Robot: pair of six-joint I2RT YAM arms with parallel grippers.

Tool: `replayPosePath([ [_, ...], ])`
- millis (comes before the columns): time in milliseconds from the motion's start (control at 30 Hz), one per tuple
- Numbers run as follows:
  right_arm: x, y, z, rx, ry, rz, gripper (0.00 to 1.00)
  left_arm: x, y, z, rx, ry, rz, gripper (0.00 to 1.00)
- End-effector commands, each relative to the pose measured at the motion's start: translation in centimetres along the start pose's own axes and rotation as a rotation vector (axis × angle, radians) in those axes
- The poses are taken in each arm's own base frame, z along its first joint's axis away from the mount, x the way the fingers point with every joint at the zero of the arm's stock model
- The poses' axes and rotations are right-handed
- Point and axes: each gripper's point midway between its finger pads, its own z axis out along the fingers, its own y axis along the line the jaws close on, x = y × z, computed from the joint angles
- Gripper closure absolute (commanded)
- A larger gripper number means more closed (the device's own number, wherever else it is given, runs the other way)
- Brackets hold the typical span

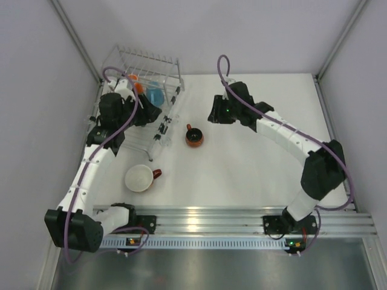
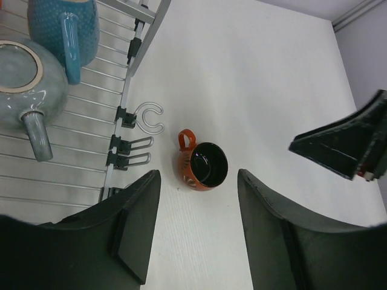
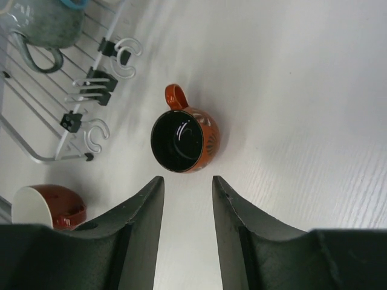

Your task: Load the cups into the dish rack

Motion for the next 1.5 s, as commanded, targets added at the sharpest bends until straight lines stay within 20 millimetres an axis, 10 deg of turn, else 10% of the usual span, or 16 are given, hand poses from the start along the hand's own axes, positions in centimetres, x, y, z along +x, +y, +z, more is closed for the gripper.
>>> replayPosePath([
  [0,0.9,0.8,1.2,-0.015,0.112,0.023,0.62,-1.1,-1.1,-1.3,0.037,-0.057,0.008,0.40],
  [1033,8.7,-0.9,11.5,0.081,0.413,-0.217,0.64,0.0,0.8,-2.9,-0.046,-0.114,-0.014,0.37],
  [1467,8.7,-0.5,11.1,0.060,0.352,-0.231,0.92,0.0,0.1,-3.0,-0.017,-0.106,-0.036,0.37],
])
